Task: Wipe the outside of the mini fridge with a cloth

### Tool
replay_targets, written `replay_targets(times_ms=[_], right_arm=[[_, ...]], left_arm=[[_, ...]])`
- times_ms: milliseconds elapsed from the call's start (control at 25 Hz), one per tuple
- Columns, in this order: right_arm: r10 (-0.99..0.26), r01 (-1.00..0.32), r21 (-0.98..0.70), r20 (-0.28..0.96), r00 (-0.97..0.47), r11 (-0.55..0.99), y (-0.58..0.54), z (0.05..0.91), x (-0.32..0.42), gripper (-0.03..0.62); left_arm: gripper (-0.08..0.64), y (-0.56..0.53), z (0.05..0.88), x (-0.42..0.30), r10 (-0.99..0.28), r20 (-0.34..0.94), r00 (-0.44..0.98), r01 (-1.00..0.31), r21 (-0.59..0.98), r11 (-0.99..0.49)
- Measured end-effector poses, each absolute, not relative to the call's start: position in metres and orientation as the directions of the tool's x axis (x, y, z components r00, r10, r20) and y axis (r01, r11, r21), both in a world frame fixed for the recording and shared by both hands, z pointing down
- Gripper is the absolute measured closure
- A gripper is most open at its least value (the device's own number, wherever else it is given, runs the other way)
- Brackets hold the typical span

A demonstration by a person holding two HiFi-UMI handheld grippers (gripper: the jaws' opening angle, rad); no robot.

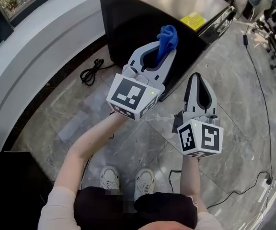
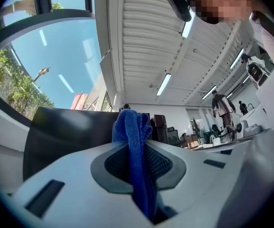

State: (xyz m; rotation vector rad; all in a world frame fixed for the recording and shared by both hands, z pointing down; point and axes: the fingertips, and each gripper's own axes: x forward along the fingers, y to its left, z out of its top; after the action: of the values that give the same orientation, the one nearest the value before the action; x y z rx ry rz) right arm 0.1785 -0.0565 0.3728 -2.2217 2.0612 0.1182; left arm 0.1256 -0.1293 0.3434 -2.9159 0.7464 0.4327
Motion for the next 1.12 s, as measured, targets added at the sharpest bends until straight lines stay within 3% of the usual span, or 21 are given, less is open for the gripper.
replay_targets(times_ms=[840, 1120], right_arm=[[-0.987, -0.996, -0.026, -0.135, 0.085, -0.082, -0.047, 0.371, 0.184, 0.580], [-0.989, -0.998, -0.023, -0.129, 0.067, -0.065, -0.050, 0.376, 0.174, 0.578]], left_arm=[[0.500, -0.078, 0.351, 0.163, -0.304, -0.285, 0.909, -0.312, 0.017, -0.950], [0.500, -0.096, 0.349, 0.124, -0.379, -0.354, 0.855, -0.386, 0.053, -0.921]])
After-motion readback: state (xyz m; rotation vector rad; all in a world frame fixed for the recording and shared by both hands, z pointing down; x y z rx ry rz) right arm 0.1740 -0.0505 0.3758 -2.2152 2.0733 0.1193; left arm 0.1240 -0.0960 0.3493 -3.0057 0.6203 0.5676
